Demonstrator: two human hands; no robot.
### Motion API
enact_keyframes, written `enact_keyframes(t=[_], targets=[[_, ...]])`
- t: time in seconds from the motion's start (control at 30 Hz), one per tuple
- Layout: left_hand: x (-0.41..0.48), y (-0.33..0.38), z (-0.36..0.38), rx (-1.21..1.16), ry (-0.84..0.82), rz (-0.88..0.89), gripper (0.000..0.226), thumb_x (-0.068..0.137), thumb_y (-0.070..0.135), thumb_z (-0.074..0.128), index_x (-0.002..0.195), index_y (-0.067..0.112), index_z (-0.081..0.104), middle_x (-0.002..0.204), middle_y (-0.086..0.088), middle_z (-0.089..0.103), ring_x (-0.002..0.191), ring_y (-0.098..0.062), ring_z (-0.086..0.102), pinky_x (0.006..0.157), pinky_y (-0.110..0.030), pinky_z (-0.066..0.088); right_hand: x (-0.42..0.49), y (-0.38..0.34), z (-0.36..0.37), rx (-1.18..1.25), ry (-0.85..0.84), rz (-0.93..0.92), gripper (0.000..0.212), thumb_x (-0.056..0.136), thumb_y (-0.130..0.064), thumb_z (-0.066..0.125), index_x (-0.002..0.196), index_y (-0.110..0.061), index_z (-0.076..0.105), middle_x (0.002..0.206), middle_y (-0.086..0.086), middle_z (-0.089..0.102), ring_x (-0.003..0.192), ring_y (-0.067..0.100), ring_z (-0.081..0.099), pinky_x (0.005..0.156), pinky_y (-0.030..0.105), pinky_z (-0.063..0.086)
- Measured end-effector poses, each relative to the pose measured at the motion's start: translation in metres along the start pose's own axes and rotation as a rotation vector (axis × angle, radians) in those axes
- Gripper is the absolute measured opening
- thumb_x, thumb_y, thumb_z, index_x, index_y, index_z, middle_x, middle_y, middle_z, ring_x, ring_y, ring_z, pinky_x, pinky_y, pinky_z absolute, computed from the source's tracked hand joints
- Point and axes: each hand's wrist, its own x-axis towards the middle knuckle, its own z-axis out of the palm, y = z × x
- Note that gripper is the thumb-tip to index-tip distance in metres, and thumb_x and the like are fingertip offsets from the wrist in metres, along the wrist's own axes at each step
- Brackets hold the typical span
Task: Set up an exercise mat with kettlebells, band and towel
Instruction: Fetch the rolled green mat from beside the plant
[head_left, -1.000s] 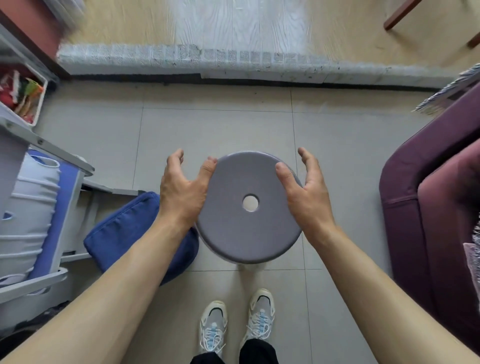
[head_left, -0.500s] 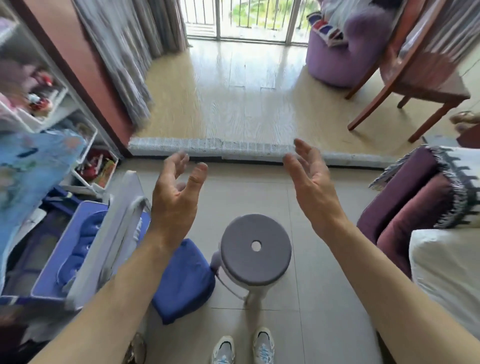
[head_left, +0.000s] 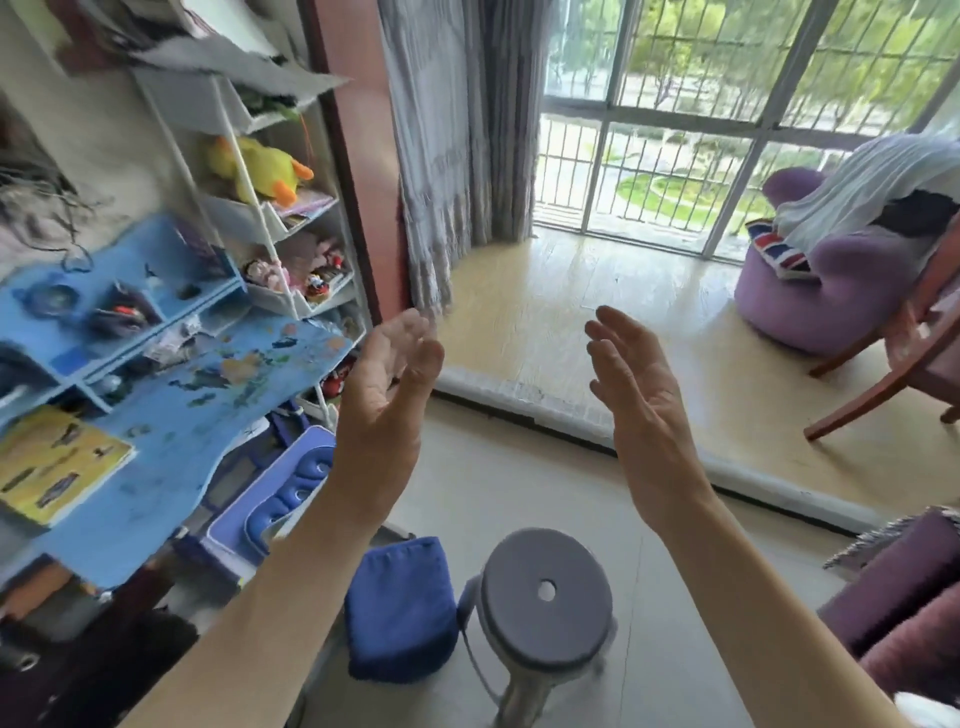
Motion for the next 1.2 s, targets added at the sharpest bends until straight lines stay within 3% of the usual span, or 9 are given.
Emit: enact_keyframes(t=[0.13,0.23,0.33,0.47,0.57,0.83,0.93,1.03,1.2], targets=[[-0.029,0.025,-0.030,0.012,0.156,0.013,0.058,0.092,0.042,0.051,0.142,0.011,0.051,0.140,0.001,0.061,0.127,0.000,0.057,0.101,-0.013,0.046,-0.003,-0.021,0.034,0.075,-0.165,-0.036,0.066,0.086,-0.054,0.056,0.143,-0.024,0.049,0.146,-0.007,0.056,0.135,0.004,0.052,0.110,0.021,0.045],[-0.054,0.044,-0.074,0.066,0.286,0.031,0.065,0.091,0.050,0.053,0.144,0.012,0.050,0.144,0.002,0.058,0.128,0.003,0.055,0.108,-0.018,0.045,-0.009,-0.035,0.080,0.127,-0.310,-0.066,0.058,0.091,-0.039,0.052,0.145,-0.018,0.048,0.142,-0.004,0.058,0.130,0.001,0.055,0.099,0.012,0.048],[-0.085,0.061,-0.128,0.123,0.439,0.061,0.077,0.082,0.063,0.053,0.143,0.017,0.051,0.143,0.008,0.059,0.129,0.003,0.055,0.111,-0.026,0.046,-0.026,-0.047,0.138,0.157,-0.462,-0.099,0.057,0.092,-0.038,0.051,0.145,-0.017,0.049,0.140,-0.004,0.059,0.124,-0.004,0.058,0.091,0.008,0.048],[-0.135,0.085,-0.203,0.160,0.647,0.063,0.077,0.084,0.058,0.056,0.144,0.010,0.050,0.146,-0.001,0.057,0.133,-0.005,0.054,0.115,-0.035,0.043,-0.060,-0.065,0.222,0.207,-0.648,-0.100,0.054,0.094,-0.039,0.051,0.143,-0.018,0.051,0.140,-0.003,0.062,0.128,0.003,0.058,0.096,0.013,0.048],[-0.179,0.100,-0.259,0.201,0.760,0.074,0.070,0.086,0.057,0.056,0.142,0.014,0.052,0.144,0.002,0.059,0.131,-0.004,0.056,0.116,-0.042,0.042,-0.093,-0.083,0.283,0.235,-0.766,-0.093,0.051,0.094,-0.040,0.050,0.142,-0.022,0.052,0.137,-0.005,0.064,0.129,0.005,0.059,0.105,0.025,0.049],[-0.312,0.133,-0.405,0.301,1.019,0.108,0.079,0.081,0.063,0.055,0.145,0.016,0.050,0.145,0.006,0.057,0.133,-0.003,0.055,0.117,-0.041,0.041,-0.221,-0.132,0.446,0.304,-1.054,-0.077,0.051,0.093,-0.044,0.052,0.140,-0.025,0.055,0.139,-0.007,0.064,0.132,0.006,0.057,0.117,0.043,0.042],[-0.369,0.143,-0.451,0.330,1.117,0.110,0.085,0.079,0.070,0.061,0.145,0.017,0.050,0.143,0.010,0.059,0.132,-0.001,0.055,0.116,-0.039,0.043,-0.278,-0.141,0.501,0.327,-1.153,-0.065,0.049,0.094,-0.044,0.053,0.139,-0.025,0.056,0.137,-0.009,0.065,0.131,0.004,0.057,0.117,0.046,0.042],[-0.421,0.149,-0.486,0.384,1.203,0.101,0.075,0.082,0.062,0.058,0.142,0.016,0.052,0.130,0.019,0.065,0.126,0.003,0.058,0.117,-0.041,0.042,-0.334,-0.152,0.550,0.344,-1.257,-0.059,0.038,0.102,-0.038,0.053,0.138,-0.027,0.056,0.135,-0.009,0.065,0.130,0.005,0.058,0.116,0.048,0.042],[-0.502,0.156,-0.538,0.414,1.403,0.080,0.071,0.082,0.059,0.056,0.141,0.018,0.055,0.140,0.010,0.061,0.131,-0.001,0.056,0.114,-0.042,0.046,-0.424,-0.172,0.627,0.364,-1.467,-0.051,0.037,0.103,-0.041,0.050,0.138,-0.032,0.054,0.138,-0.010,0.062,0.130,0.002,0.056,0.115,0.040,0.044]])
